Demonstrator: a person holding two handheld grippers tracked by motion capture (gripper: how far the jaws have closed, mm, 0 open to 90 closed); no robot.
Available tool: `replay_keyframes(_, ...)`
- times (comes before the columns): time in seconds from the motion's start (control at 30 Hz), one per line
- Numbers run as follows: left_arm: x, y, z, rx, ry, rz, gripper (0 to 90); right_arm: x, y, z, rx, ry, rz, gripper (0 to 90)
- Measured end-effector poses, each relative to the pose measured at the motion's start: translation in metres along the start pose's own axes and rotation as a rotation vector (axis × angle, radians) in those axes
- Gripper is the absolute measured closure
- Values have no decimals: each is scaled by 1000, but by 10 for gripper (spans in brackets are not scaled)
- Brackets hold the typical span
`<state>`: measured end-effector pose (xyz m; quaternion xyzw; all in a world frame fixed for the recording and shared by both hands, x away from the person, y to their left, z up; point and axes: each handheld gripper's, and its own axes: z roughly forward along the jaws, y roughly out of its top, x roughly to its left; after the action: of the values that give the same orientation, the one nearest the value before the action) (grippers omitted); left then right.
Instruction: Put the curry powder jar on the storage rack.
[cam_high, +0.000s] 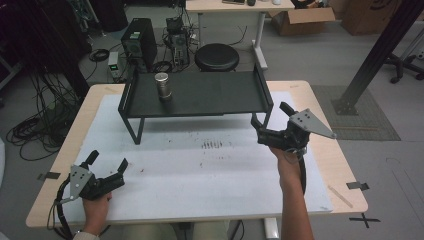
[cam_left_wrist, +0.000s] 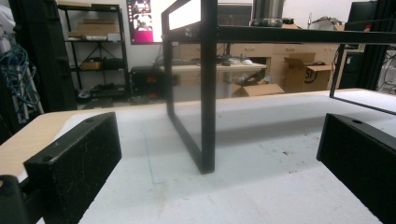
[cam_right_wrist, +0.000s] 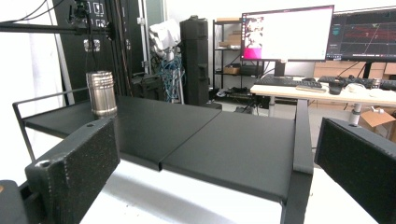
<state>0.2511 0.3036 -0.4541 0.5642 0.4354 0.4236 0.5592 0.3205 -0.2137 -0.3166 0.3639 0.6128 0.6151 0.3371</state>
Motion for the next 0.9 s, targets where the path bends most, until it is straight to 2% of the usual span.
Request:
replay_keyframes(0.43,0,0,0,0,0,1,2,2,-23,-13,6,-13,-3,0)
replay_keyframes(0.9,0,0,0,2,-1,2,2,4,-54,-18,27,-24,3,0)
